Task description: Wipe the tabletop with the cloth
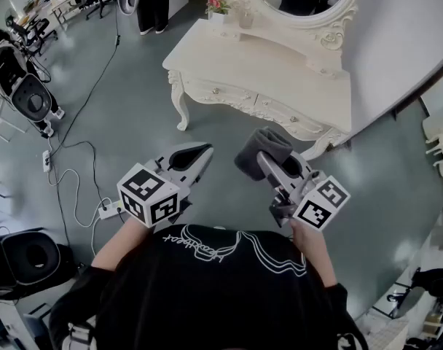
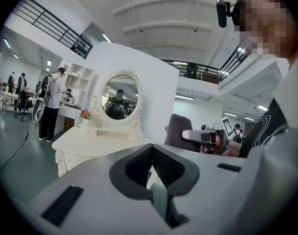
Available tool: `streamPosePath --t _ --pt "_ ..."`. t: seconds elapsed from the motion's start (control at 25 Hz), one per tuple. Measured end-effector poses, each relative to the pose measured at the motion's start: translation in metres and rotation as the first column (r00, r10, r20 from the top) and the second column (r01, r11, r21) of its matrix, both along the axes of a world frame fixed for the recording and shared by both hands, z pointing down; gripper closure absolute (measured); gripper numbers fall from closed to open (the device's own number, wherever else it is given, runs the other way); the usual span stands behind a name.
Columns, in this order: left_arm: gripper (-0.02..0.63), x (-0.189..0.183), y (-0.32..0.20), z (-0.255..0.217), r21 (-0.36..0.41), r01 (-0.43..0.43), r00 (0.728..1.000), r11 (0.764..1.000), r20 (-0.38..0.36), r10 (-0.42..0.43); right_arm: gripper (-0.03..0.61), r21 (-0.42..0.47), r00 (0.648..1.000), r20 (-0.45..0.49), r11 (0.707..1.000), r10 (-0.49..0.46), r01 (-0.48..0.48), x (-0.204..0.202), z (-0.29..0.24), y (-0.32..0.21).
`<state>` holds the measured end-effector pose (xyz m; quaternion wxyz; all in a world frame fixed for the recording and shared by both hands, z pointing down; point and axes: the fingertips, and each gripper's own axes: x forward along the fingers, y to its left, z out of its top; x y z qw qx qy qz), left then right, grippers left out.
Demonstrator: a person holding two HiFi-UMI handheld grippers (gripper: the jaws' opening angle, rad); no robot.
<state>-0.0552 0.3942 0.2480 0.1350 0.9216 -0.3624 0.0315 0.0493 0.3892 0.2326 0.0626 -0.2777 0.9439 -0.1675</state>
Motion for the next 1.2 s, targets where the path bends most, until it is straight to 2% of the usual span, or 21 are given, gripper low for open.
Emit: streamPosePath --t 0.56,0.92,1.2 --pt "0.611 0.031 0.004 -0.006 0.015 -0.012 1.0 1.0 0.007 0.012 0.492 0.052 0.999 -0.042 0.998 0.024 -0.022 0.029 -0.007 0.005" --pt "0.611 0.04 0.0 0.004 0.028 0.003 1.0 1.0 0.006 -0.003 0.492 0.098 0.997 -0.078 0.995 0.001 0.007 0.041 0.0 0.001" --pt "0.611 0.022 -0.032 0.02 -0.022 0.034 0.997 0.999 -0.064 -0.035 0.491 0.088 0.993 -0.121 0.996 0.004 0.006 0.033 0.024 -0.028"
